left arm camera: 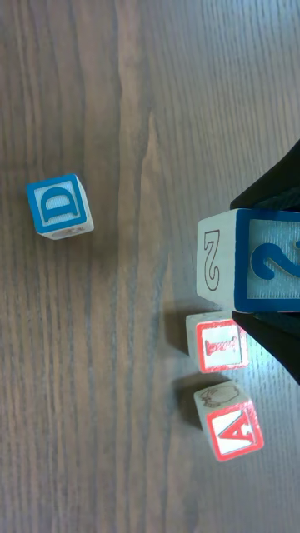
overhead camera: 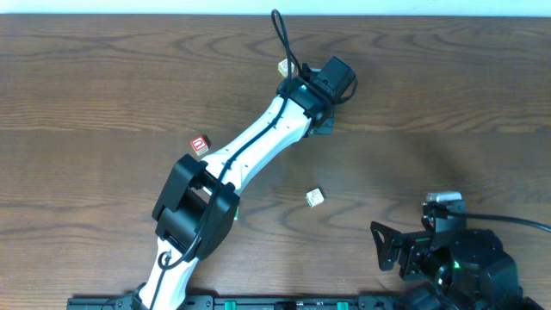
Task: Spell out Ai2
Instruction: 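Lift the 2 block and carry it right of the I block, then lower the 2 block beside the I block with left gripper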
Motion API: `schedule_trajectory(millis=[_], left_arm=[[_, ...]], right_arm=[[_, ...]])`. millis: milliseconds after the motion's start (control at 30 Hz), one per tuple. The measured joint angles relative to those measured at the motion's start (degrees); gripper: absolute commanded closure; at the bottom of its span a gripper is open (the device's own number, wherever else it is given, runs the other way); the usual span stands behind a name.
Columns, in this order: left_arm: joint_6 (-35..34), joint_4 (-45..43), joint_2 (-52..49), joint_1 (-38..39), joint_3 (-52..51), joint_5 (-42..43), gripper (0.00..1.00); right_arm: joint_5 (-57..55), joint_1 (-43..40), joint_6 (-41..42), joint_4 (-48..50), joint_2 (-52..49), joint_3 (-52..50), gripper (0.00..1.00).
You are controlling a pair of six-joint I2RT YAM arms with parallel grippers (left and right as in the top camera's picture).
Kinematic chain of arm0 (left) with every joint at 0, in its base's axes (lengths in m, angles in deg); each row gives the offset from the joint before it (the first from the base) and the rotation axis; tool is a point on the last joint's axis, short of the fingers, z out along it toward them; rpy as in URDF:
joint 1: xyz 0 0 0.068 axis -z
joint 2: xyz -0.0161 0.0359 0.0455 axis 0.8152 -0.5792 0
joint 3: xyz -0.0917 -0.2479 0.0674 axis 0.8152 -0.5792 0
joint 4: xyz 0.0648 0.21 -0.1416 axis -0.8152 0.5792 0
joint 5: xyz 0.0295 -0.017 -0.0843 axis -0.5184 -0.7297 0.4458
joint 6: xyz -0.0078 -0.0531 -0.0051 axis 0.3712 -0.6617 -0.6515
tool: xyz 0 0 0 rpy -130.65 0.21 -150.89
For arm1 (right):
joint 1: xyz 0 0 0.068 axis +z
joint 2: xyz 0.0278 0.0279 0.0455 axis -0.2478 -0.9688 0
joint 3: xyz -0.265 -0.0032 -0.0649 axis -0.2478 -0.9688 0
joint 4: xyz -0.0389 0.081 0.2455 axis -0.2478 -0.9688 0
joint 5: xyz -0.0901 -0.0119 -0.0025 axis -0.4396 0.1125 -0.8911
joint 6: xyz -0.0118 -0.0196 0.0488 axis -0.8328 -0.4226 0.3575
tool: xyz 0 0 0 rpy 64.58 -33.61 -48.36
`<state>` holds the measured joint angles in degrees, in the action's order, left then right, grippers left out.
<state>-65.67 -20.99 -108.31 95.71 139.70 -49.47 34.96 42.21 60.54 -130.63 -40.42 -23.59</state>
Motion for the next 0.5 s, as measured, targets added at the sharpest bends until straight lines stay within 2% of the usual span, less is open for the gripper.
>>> schedule_trajectory(millis=[500], left_arm=[[-3.6, 0.7, -2.8, -0.1, 0.0, 2.4, 0.94]], right_arm=[[0.0, 0.0, 0.0, 0.0, 0.0, 0.0, 0.01]])
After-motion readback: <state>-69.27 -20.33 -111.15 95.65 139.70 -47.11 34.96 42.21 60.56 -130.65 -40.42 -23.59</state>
